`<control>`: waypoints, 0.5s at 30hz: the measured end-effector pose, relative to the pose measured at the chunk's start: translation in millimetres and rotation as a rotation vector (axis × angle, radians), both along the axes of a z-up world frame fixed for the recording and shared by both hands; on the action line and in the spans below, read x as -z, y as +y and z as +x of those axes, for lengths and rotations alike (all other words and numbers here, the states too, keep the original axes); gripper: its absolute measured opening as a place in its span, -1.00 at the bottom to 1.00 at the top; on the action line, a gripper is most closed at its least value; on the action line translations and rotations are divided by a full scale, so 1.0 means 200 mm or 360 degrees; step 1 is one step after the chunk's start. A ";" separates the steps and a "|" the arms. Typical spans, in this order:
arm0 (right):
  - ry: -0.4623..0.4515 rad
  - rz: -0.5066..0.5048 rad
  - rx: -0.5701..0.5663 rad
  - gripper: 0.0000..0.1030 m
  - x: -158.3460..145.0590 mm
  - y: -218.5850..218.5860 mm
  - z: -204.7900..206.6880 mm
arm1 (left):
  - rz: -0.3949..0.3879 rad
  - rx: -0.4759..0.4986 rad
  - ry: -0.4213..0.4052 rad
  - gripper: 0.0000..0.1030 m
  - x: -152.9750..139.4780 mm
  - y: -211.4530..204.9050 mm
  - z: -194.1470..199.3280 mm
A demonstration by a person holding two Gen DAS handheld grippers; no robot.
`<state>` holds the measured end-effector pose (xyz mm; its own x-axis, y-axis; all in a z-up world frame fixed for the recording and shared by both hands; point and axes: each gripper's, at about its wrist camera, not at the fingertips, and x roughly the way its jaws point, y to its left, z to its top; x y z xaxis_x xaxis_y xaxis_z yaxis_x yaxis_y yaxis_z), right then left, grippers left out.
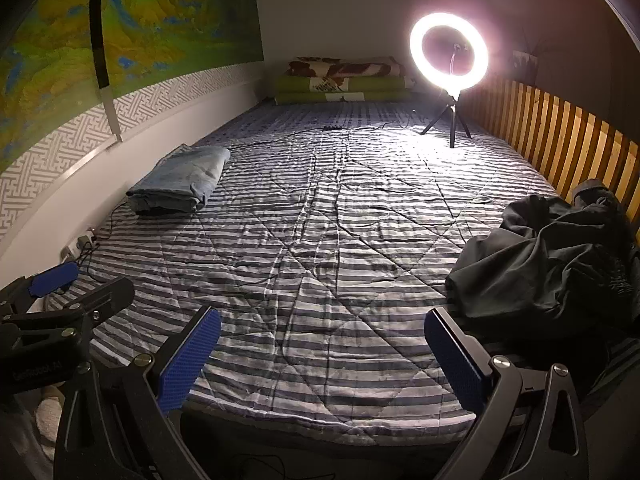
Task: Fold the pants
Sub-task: 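Move the right tool toward the black clothing pile and close on it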
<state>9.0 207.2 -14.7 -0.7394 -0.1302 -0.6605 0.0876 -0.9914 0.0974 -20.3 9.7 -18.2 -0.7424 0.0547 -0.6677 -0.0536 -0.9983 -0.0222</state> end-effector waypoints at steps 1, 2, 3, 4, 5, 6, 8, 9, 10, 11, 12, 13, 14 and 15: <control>-0.0006 0.0000 0.0004 0.95 0.01 0.01 -0.01 | 0.0000 -0.0005 -0.0004 1.00 0.01 0.00 -0.01; -0.0012 0.0001 0.0011 0.95 0.01 0.02 -0.02 | 0.0002 -0.0008 -0.0009 1.00 0.01 -0.01 -0.02; -0.0014 0.0008 0.0029 0.95 0.01 0.04 -0.04 | 0.0004 -0.0008 -0.0014 1.00 0.02 -0.01 -0.03; -0.0010 0.0014 0.0046 0.95 0.02 0.05 -0.04 | 0.0001 -0.0006 -0.0020 1.00 0.02 -0.01 -0.04; -0.0005 0.0021 0.0072 0.95 0.02 0.08 -0.05 | -0.0004 -0.0004 -0.0022 1.00 0.03 -0.01 -0.05; 0.0001 0.0023 0.0103 0.95 0.02 0.11 -0.07 | -0.0008 -0.0001 -0.0025 1.00 0.03 -0.01 -0.06; 0.0011 0.0008 0.0148 0.95 0.02 0.17 -0.09 | -0.0007 0.0008 -0.0038 1.00 0.04 0.00 -0.09; 0.0019 -0.0004 0.0171 0.95 0.02 0.21 -0.10 | -0.0006 0.0011 -0.0044 1.00 0.05 0.01 -0.11; 0.0023 -0.0010 0.0189 0.95 0.02 0.25 -0.12 | -0.0005 0.0021 -0.0057 1.00 0.06 0.02 -0.13; 0.0024 -0.0014 0.0208 0.95 0.02 0.28 -0.14 | -0.0005 0.0029 -0.0066 1.00 0.07 0.02 -0.15; 0.0019 -0.0015 0.0227 0.95 0.02 0.33 -0.17 | -0.0003 0.0035 -0.0074 1.00 0.08 0.03 -0.17; 0.0010 -0.0015 0.0243 0.95 0.03 0.37 -0.19 | 0.0004 0.0045 -0.0091 1.00 0.09 0.04 -0.20; -0.0001 -0.0010 0.0263 0.95 0.03 0.42 -0.22 | 0.0012 0.0050 -0.0109 1.00 0.11 0.04 -0.22; -0.0011 0.0000 0.0290 0.95 0.04 0.48 -0.26 | 0.0016 0.0055 -0.0122 1.00 0.12 0.05 -0.24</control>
<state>-42.7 302.2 -21.7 -0.7460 0.0054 -0.6659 -0.0940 -0.9908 0.0973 -67.6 19.8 -42.0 -0.6868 0.0863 -0.7217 -0.0855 -0.9956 -0.0377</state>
